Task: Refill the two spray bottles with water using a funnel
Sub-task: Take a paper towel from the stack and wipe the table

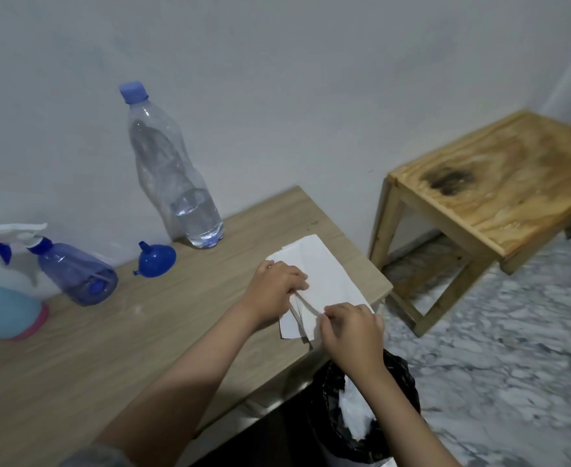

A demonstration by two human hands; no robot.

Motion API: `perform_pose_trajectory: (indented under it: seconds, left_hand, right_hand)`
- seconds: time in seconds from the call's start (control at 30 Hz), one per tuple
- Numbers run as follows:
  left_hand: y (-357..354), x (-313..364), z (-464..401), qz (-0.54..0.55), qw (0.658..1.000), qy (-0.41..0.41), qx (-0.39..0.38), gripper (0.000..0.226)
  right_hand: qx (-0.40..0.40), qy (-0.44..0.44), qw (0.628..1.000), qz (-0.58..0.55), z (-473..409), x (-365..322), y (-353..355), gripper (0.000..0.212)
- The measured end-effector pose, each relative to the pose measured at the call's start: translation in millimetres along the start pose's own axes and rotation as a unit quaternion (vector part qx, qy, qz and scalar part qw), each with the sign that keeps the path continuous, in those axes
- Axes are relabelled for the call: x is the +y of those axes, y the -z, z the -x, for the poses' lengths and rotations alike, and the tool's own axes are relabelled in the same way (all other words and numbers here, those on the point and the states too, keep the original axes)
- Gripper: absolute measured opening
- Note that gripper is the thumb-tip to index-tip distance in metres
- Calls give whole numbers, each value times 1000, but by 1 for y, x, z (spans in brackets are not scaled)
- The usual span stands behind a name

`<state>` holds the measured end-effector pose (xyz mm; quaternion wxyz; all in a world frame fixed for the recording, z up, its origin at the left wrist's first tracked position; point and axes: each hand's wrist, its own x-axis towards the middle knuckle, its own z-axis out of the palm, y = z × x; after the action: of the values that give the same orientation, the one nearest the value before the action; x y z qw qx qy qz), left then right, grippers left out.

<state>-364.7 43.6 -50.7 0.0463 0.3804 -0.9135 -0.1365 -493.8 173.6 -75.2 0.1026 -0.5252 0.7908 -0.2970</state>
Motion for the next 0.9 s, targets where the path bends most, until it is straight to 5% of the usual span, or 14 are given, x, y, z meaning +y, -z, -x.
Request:
perform_pose_trajectory:
  seconds: [0.33, 0.47, 0.7, 0.9]
  left_hand:
    - [23, 5, -14, -53, 998, -19, 23, 32]
    - [42, 14, -24, -67, 996, -29, 56, 28]
    - [91, 39, -34, 101, 972, 10, 211, 17]
    - [130, 42, -24, 133, 958, 18, 255, 19]
  right_hand:
    - [-50, -67, 989, -120, -9, -2, 22, 26]
    - [4, -45, 989, -142, -18, -6, 44, 24]
    - [111, -2, 967, -229, -41, -25, 104, 16]
    - [124, 21, 934, -333, -45, -52, 132, 19]
